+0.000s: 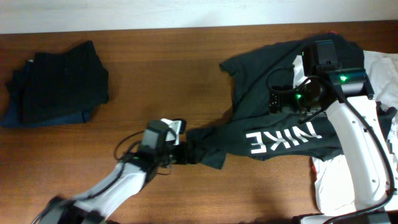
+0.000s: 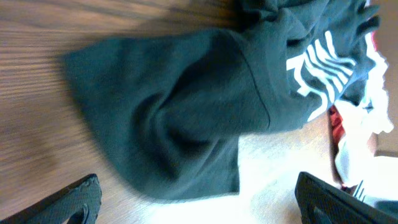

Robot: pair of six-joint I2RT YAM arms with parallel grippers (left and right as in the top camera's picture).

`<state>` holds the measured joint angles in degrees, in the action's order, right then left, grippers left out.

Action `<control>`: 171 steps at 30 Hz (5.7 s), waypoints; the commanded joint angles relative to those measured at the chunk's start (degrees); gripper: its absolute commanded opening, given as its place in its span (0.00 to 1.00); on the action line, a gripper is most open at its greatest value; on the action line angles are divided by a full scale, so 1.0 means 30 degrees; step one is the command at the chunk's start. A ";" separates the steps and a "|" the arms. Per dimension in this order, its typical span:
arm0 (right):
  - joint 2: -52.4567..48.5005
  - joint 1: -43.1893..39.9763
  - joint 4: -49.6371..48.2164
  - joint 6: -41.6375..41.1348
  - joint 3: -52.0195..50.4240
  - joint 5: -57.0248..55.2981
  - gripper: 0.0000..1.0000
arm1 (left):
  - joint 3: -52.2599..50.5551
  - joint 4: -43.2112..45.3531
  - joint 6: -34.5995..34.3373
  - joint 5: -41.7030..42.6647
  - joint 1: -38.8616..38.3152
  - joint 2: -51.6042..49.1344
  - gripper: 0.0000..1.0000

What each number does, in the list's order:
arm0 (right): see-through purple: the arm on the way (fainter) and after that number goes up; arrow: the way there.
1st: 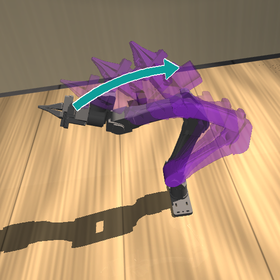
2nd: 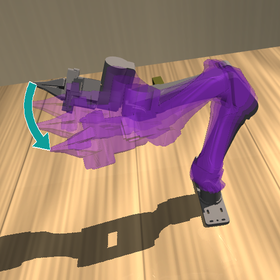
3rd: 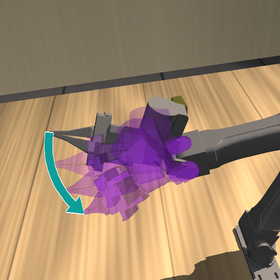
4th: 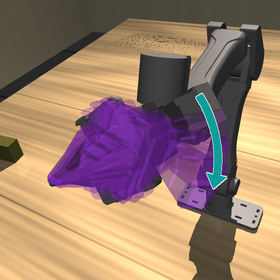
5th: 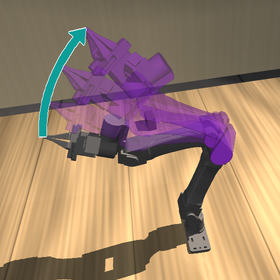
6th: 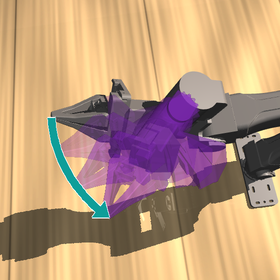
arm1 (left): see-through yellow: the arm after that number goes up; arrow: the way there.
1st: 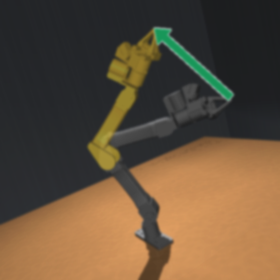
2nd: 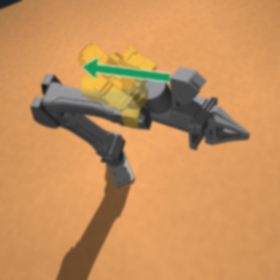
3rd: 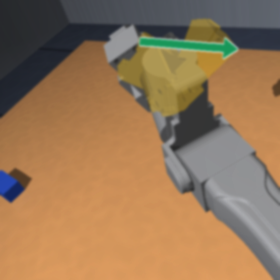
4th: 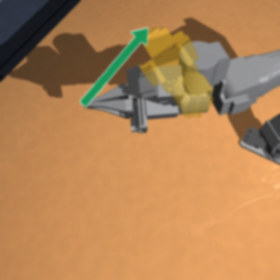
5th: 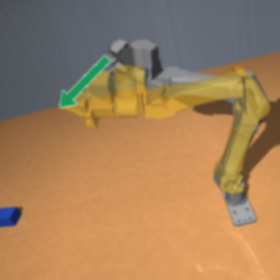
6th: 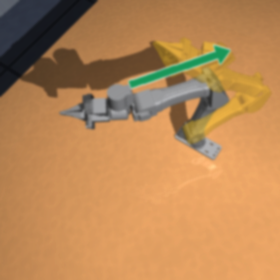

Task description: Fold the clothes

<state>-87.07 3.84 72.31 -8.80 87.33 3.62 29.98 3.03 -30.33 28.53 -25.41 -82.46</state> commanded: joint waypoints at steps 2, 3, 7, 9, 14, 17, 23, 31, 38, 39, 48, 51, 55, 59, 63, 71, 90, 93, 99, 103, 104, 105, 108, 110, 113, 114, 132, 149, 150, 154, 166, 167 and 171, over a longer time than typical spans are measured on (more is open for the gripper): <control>0.0036 -0.0095 0.0124 -0.0087 0.0393 -0.0393 0.99 | 0.0204 0.4233 -0.4481 0.0168 -0.1807 -0.4386 0.99; 0.0036 -0.0095 0.0124 -0.0087 0.0393 -0.0393 0.99 | 0.0204 0.5515 -0.4466 -0.0226 -0.2004 -0.5115 0.89; 0.0036 -0.0095 0.0415 -0.0095 0.0393 -0.0998 0.99 | 0.0568 0.7512 -0.2994 -0.2725 -0.1064 -0.5377 0.00; 0.0036 -0.0095 0.0597 -0.0095 0.0393 -0.1625 0.99 | 0.1049 0.6084 -0.1399 -0.2659 0.0197 -0.4175 0.01; 0.0036 -0.0801 0.0634 -0.0102 0.0393 -0.1792 0.99 | 0.4554 -0.1231 0.3082 -0.6747 0.5923 0.0823 0.00; 0.0036 -0.0801 0.0794 -0.0095 0.0393 -0.1800 0.99 | 0.6747 -0.0044 0.3657 -0.7657 0.9209 0.0648 0.00; 0.0036 -0.0801 0.1268 -0.0095 0.0393 -0.1807 0.99 | 0.9362 -0.2361 0.3628 -0.4167 1.1183 -0.3191 0.99; 0.0036 -0.0801 0.1326 -0.0095 0.0393 -0.1807 0.99 | 0.8743 -1.4783 0.3548 -0.0998 0.7424 -0.3519 0.98; 0.0036 -0.0801 0.1625 -0.0095 0.0393 -0.1807 0.99 | 0.6477 -1.1293 -0.0109 -0.0976 0.3657 -0.4809 0.99; 0.0036 -0.0801 0.1625 -0.0095 0.0393 -0.1800 0.99 | 0.6477 -1.0958 -0.0109 -0.0991 0.3249 -0.5071 0.99; 0.0036 -0.0809 0.1690 -0.0095 0.0393 -0.1814 0.99 | 0.6717 -1.3376 0.0291 -0.4626 0.4269 -0.6659 0.01; 0.0036 -0.0809 0.1683 -0.0087 0.0393 -0.1909 0.99 | 0.8021 -1.5715 0.2229 -0.7745 0.8480 -0.5275 0.00; 0.0036 -0.0801 0.1683 -0.0095 0.0393 -0.1872 0.99 | 1.0149 -1.5905 0.2790 -0.8182 1.2779 -0.3927 0.01; 0.0036 -0.0801 0.1690 -0.0095 0.0393 -0.1880 0.99 | 1.0083 -1.8323 0.2776 -0.5187 1.3012 -0.3949 0.99; -0.0124 -0.0801 0.1705 -0.0095 0.0372 -0.1880 0.99 | 0.8757 -2.0451 0.2732 -0.4838 1.0950 -0.3949 0.99; -0.0357 -0.0801 0.1690 -0.0095 0.0321 -0.1880 0.99 | 0.4022 -1.6750 0.0911 -0.2776 0.7788 -0.3956 0.99; -0.0357 -0.0801 0.1683 -0.0095 0.0321 -0.1880 0.99 | 0.2688 -0.9311 -0.1246 -0.2302 0.4787 -0.3949 0.00; -0.0503 -0.0801 0.1603 -0.0102 0.0321 -0.1865 0.99 | 0.3410 -1.3996 0.1384 -0.5333 0.8116 -0.2106 0.00; -0.3665 -0.0801 0.0729 -0.0255 0.0321 -0.0707 0.99 | 0.4029 -1.6123 0.2710 -0.8262 1.5467 0.2229 0.00; -0.6878 -0.0801 0.0022 -0.0262 0.0321 -0.0517 0.84 | 0.4022 -1.6101 0.2710 -0.7927 1.5518 0.2186 0.00; -0.7737 -0.0801 0.0117 -0.0401 0.0321 -0.0036 0.80 | 0.4022 -1.6109 0.2710 -0.7796 1.5518 0.2186 0.00; -0.8349 -0.0809 0.0153 -0.1056 0.0321 -0.0044 0.78 | 0.4022 -1.6116 0.2710 -0.7803 1.5518 0.2186 0.00; -0.9602 -0.0801 -0.0408 -0.2251 0.0321 0.0175 0.69 | 0.4022 -1.6109 0.2710 -0.7803 1.5518 0.2186 0.00; -0.9916 -0.0809 -0.0408 -0.2812 0.0306 0.0240 0.68 | 0.4022 -1.6109 0.2710 -0.7803 1.5518 0.2186 0.00; -0.9967 -0.0809 -0.1064 -0.4197 -0.0401 0.0219 0.68 | 0.4022 -1.6101 0.2710 -0.7803 1.5518 0.2186 0.00; -0.9967 -0.0801 -0.1632 -0.4277 -0.0911 0.0226 0.69 | 0.4022 -1.6101 0.2710 -0.7796 1.5518 0.2186 0.00; -0.8539 -0.1472 -0.4641 -0.5056 -0.2922 0.0357 0.04 | 0.4284 -1.4746 0.3191 -0.4262 1.5380 0.2186 0.00; 0.4342 -0.2557 0.0809 -0.1202 0.9894 -0.0379 0.04 | 2.5259 -2.0604 0.5734 -0.2856 1.4069 0.3810 0.00; 0.4634 -0.2557 0.0809 -0.1202 1.0834 -0.1392 0.04 | 2.5594 -2.0407 0.5734 -0.2863 1.4069 0.4160 0.00; 0.4867 -0.2557 0.0678 -0.0852 1.2852 -0.3147 0.04 | 2.5908 -1.8819 0.6768 -0.2849 1.4061 0.5326 0.00; -0.2783 -0.2579 -0.0976 -0.0641 1.2874 -0.3235 0.04 | 2.5900 -1.5540 0.7941 -0.2790 1.0899 -0.2674 0.00; -0.3592 -0.2579 -0.1792 -0.0641 1.2874 -0.3228 0.04 | 2.5900 -1.4178 0.7941 -0.2790 1.0761 -0.3701 0.00; -0.5756 -0.2594 -0.7016 -0.1231 1.2881 -0.3242 0.04 | 2.5908 -0.7220 0.7198 -0.2798 1.0535 -0.6768 0.00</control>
<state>-103.92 -3.36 56.42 -11.20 125.45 -4.73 107.04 -27.38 -7.68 20.38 6.31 -98.85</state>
